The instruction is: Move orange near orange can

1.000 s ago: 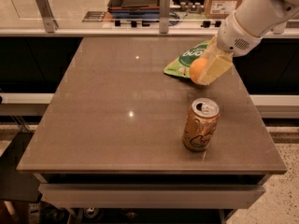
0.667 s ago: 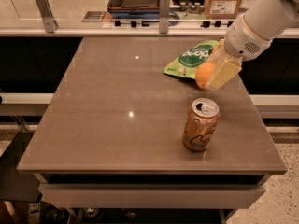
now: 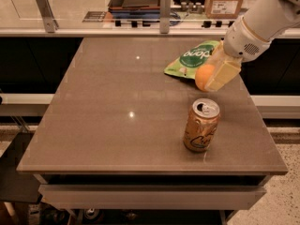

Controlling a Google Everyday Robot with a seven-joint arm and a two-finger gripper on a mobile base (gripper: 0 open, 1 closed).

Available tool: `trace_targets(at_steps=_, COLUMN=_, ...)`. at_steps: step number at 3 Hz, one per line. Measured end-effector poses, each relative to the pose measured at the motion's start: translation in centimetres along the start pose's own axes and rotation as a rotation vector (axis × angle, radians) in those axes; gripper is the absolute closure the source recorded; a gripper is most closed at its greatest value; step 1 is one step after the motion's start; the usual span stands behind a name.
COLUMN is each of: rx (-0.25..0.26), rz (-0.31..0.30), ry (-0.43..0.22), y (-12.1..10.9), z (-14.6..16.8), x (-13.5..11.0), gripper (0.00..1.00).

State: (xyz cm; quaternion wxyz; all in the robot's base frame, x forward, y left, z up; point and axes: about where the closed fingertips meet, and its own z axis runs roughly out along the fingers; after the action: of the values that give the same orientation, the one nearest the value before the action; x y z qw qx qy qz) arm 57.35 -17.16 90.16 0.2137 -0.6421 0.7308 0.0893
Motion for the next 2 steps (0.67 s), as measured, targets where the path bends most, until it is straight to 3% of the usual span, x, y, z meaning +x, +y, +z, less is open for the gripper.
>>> trace_targets(at_steps=2, rx=-0.127, rz=-0.073, ry=-0.011, y=2.8, z=0.8, x=-0.3, gripper=1.00)
